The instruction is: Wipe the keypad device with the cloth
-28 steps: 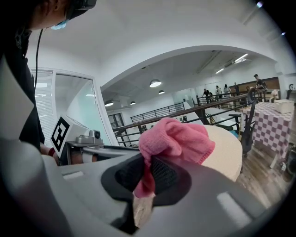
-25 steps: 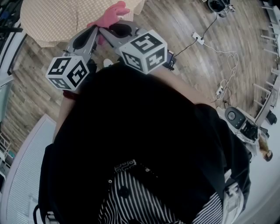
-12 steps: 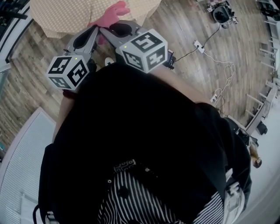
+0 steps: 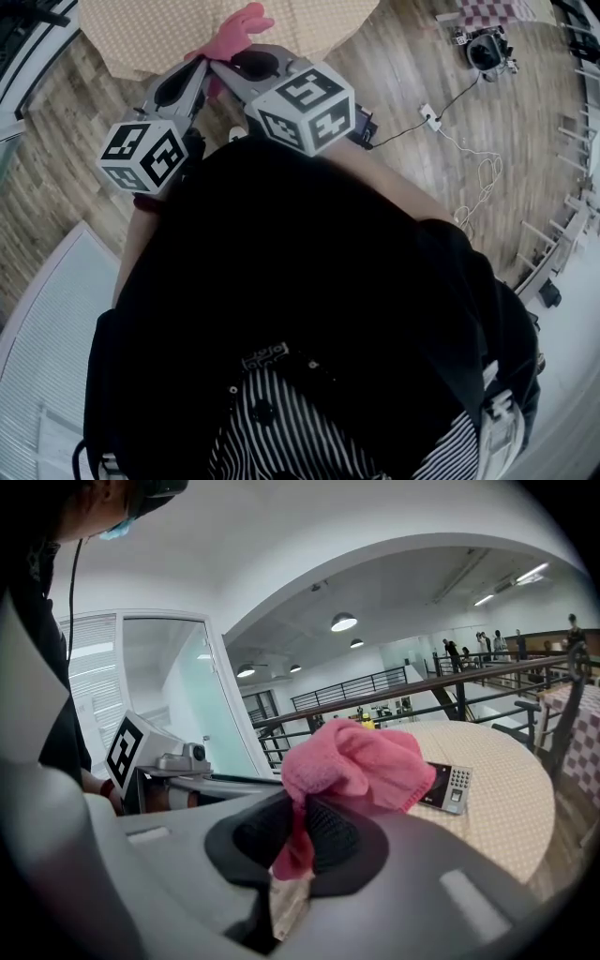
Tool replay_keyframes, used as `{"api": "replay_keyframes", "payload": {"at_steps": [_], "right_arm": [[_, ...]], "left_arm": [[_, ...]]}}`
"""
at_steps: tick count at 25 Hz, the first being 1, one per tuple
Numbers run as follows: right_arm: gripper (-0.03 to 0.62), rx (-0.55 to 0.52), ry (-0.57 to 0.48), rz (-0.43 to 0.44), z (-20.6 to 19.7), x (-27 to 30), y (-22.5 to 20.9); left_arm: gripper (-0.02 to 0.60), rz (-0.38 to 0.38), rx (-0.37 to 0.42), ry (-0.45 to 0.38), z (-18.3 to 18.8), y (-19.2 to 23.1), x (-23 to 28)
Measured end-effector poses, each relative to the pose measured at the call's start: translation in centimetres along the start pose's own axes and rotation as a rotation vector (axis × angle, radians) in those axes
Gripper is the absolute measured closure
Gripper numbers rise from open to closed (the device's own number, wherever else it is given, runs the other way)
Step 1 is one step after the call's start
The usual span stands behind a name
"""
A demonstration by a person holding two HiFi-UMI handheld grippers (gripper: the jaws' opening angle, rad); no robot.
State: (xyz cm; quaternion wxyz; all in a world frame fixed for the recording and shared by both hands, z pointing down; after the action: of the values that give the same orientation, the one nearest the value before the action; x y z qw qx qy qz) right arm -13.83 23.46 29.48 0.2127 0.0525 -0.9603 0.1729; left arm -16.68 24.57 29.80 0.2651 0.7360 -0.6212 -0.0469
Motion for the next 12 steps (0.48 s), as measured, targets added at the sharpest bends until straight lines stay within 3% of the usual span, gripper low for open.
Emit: {"api": "replay_keyframes", "payload": {"at_steps": [12], "right_arm": [[0.551,0.006,0.025,0.046,5.3,5.0,-8.6]], "left_arm": [[0.577,0.053,0.031,0.022,5.1,5.4,8.3]]}}
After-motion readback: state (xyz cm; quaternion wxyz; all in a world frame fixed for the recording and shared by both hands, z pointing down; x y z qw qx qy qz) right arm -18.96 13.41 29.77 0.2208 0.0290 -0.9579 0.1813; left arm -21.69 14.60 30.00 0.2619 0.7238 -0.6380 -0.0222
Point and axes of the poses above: the fingertips, and each gripper's own axes: x forward along the fingers, y to its left, z out of its top, the point moved 1 cm from there along -x, backward along the fingers, and after that the axes turned 1 degree about x, right-handed, at the moved point
